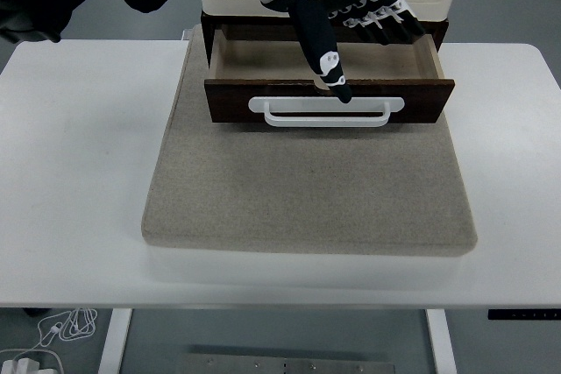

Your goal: Open the drawer under the combination cabinet

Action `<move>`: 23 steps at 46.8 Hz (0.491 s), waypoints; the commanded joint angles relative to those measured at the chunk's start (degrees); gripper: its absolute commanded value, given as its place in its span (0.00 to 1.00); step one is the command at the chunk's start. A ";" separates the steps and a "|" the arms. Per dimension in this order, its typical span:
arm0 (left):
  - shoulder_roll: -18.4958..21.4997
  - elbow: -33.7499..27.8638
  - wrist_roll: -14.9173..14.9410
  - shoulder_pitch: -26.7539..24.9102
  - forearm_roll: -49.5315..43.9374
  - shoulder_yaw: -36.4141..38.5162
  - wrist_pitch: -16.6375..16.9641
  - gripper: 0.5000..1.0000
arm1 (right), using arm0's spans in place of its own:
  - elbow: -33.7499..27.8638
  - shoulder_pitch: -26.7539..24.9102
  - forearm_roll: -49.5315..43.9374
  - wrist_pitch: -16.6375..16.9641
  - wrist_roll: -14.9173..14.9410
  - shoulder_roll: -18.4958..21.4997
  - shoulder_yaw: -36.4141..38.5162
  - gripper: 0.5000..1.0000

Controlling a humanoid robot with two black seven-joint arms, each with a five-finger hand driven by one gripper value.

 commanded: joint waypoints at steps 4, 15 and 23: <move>0.07 0.01 0.00 -0.25 -0.09 -4.19 0.00 1.00 | 0.00 0.00 0.00 -0.01 0.00 0.00 0.00 0.86; 2.01 1.15 -0.70 -1.13 -0.80 -12.36 0.00 1.00 | 0.00 0.00 0.00 -0.01 0.00 0.00 0.00 0.86; 2.36 4.84 -1.06 -0.86 -1.67 -21.67 0.00 1.00 | 0.00 0.00 0.00 -0.01 0.00 0.00 0.00 0.86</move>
